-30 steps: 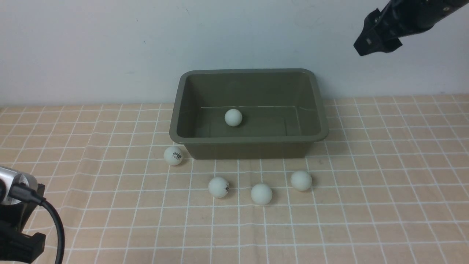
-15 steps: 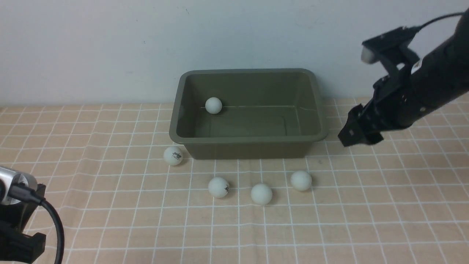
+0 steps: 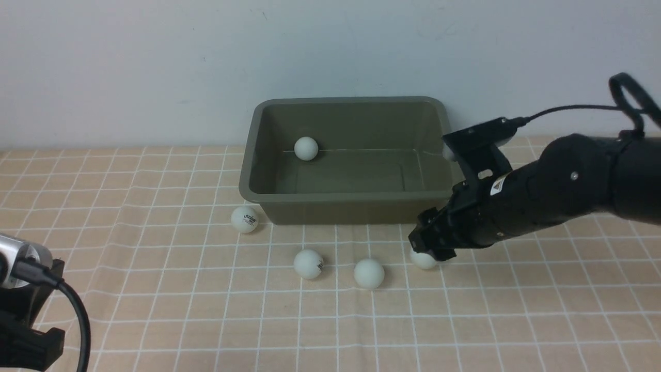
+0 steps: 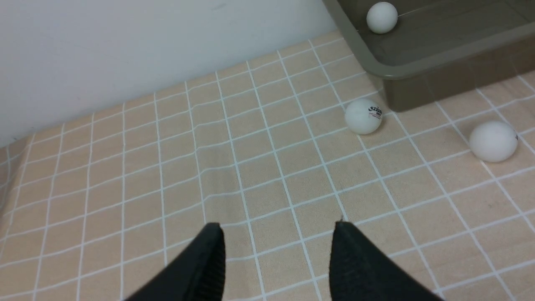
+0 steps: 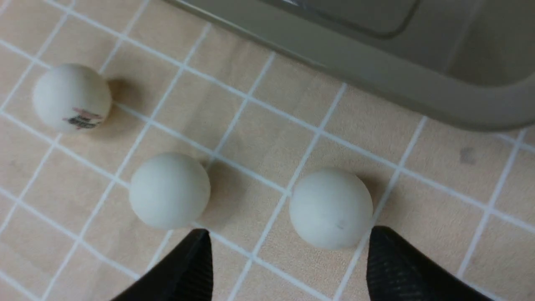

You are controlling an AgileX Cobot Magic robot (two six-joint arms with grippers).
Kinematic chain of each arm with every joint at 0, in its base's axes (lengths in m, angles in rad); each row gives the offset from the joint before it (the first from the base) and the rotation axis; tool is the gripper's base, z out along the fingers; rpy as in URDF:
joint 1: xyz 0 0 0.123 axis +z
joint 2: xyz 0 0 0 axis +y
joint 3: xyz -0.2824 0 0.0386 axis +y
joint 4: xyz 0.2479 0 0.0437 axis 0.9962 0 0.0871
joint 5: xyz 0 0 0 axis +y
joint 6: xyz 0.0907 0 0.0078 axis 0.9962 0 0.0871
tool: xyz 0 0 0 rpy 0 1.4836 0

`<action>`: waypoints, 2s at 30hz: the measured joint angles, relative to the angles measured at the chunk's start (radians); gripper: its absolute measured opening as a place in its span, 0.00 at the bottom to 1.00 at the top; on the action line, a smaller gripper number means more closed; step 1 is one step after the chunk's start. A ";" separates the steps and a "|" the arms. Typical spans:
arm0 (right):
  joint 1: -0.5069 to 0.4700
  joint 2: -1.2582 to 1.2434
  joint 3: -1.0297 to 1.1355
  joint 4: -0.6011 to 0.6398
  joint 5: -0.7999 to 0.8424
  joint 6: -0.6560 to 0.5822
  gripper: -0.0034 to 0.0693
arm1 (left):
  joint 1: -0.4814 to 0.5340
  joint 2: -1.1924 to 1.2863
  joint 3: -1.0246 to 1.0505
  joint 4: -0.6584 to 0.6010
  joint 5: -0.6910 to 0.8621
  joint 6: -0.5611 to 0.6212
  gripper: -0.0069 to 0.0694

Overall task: Put the table tennis balls into the box on the light coffee tablecloth.
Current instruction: 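Reach for and grasp a ping pong ball on the table, then release the ping pong ball into the bin and lift the gripper away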

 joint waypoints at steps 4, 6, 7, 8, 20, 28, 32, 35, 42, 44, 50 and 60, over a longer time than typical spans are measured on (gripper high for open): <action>0.001 0.057 0.000 -0.005 -0.041 0.043 0.66 | 0.000 0.000 0.000 0.000 0.000 0.000 0.50; 0.003 0.075 0.000 -0.003 -0.072 0.050 0.66 | 0.000 0.000 0.000 0.000 0.000 0.000 0.50; 0.006 0.080 -0.001 -0.003 -0.081 0.051 0.66 | 0.000 0.000 0.000 0.000 0.000 0.000 0.50; 0.007 0.085 -0.001 -0.002 -0.093 0.052 0.66 | 0.000 0.000 0.000 0.000 0.000 0.000 0.50; 0.008 0.146 -0.001 0.013 -0.172 0.052 0.66 | 0.000 0.000 0.000 0.000 0.001 0.000 0.50; 0.008 0.177 -0.003 0.020 -0.181 0.052 0.63 | 0.000 0.000 0.000 0.000 0.002 0.000 0.50; 0.008 0.188 -0.004 0.020 -0.187 0.052 0.54 | 0.000 0.000 0.000 0.000 0.002 0.000 0.50; 0.008 0.188 -0.004 0.019 -0.188 0.047 0.54 | 0.000 0.000 0.000 -0.001 0.002 0.000 0.50; 0.008 0.110 -0.004 -0.064 -0.113 0.019 0.54 | 0.000 0.000 0.000 -0.001 0.003 0.000 0.50; 0.008 0.048 -0.004 -0.109 -0.054 0.018 0.54 | 0.000 0.000 0.000 -0.001 0.003 0.000 0.50; 0.008 -0.124 -0.004 -0.159 -0.002 0.005 0.54 | 0.000 0.000 0.000 -0.001 0.004 0.000 0.50; -0.022 -0.002 -0.268 -0.162 0.025 -0.004 0.54 | 0.000 0.000 0.000 -0.001 0.004 0.000 0.50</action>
